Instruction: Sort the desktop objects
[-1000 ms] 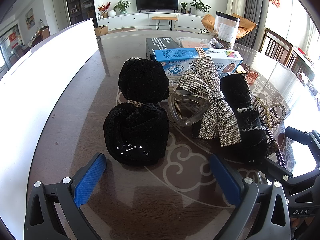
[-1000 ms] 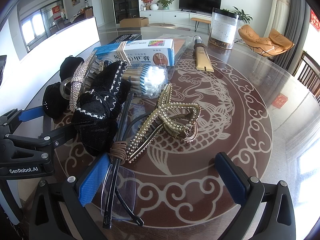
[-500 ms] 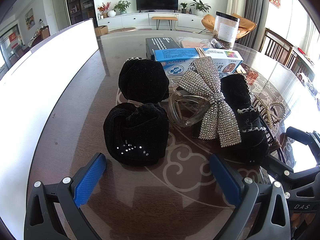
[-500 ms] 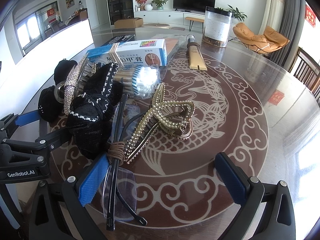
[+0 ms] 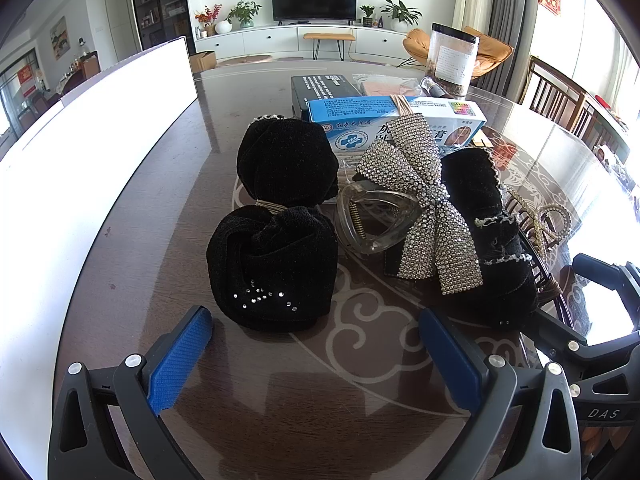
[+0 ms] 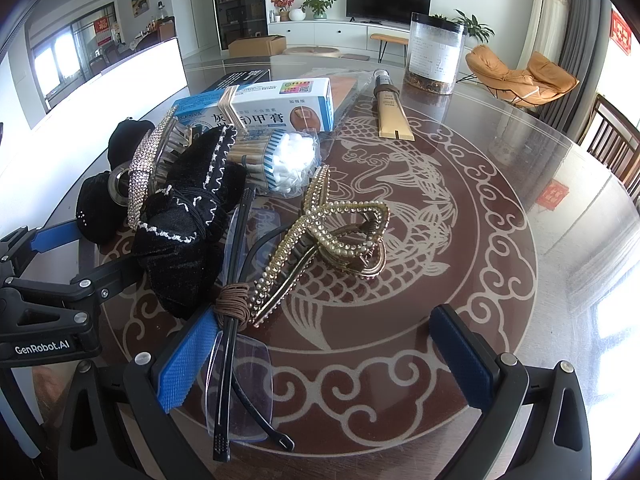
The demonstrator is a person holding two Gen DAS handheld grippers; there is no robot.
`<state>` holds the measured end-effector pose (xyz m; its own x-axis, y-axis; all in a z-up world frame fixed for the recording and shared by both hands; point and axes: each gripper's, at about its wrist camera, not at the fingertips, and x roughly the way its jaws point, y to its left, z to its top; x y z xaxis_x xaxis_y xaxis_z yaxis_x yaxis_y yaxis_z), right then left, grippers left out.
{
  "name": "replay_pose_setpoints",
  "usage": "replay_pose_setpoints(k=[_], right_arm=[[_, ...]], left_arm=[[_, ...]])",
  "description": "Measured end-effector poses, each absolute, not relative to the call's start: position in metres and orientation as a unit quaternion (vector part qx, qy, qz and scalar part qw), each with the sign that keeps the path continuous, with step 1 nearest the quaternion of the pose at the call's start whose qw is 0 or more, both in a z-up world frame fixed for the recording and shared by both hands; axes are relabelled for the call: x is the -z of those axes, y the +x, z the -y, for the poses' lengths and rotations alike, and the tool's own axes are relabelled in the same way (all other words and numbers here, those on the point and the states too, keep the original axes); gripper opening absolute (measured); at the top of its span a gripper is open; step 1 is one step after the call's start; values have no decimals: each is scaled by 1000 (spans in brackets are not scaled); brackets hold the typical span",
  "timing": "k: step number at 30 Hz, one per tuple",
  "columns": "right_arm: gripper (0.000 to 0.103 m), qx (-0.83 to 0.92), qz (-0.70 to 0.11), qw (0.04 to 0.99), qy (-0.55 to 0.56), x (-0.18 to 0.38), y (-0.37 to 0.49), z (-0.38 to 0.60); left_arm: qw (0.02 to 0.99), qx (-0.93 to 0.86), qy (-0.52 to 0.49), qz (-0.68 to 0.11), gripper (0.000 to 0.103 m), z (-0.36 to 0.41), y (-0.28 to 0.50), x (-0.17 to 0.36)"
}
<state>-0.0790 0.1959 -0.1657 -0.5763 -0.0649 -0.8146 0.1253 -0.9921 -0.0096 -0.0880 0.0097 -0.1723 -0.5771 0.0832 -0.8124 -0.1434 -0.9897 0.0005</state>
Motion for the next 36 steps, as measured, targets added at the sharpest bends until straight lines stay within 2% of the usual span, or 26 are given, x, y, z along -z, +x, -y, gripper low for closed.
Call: replay_pose_setpoints(k=[8,12,23,26,27,28,33,34,36], right_arm=[[103,886,-34,58,460,166,-79,-196],[103,864,-61,99,490,165,-83,-201],[100,875,-12,108,472,128,-105,-206],[88,868,-22,103,485,137,-116,-200],[79,862,-25,102,495,143,-119,-199],[76,856,-25,102,506,150,-121,-199],[64,861,-29,93,499,150,-113,-205],[60,862,-35,85,498,148,-109,-208],[60,864,-43,60,498,147,-101,-219]], left_arm=[[64,-887,-455,-33,103,-9,-88,172],[64,-887,-455,-33,103,-9,-88,172],[85,-881,-463,-46,103,-9,-89,172],[150,-830,-529,-95,103,-6,-98,168],[149,-813,-554,-102,103,-3,-101,168],[144,-798,-577,-97,103,3,-106,168],[131,-783,-608,35,103,47,-111,151],[133,-782,-607,48,103,51,-111,148],[129,-790,-598,49,103,53,-109,138]])
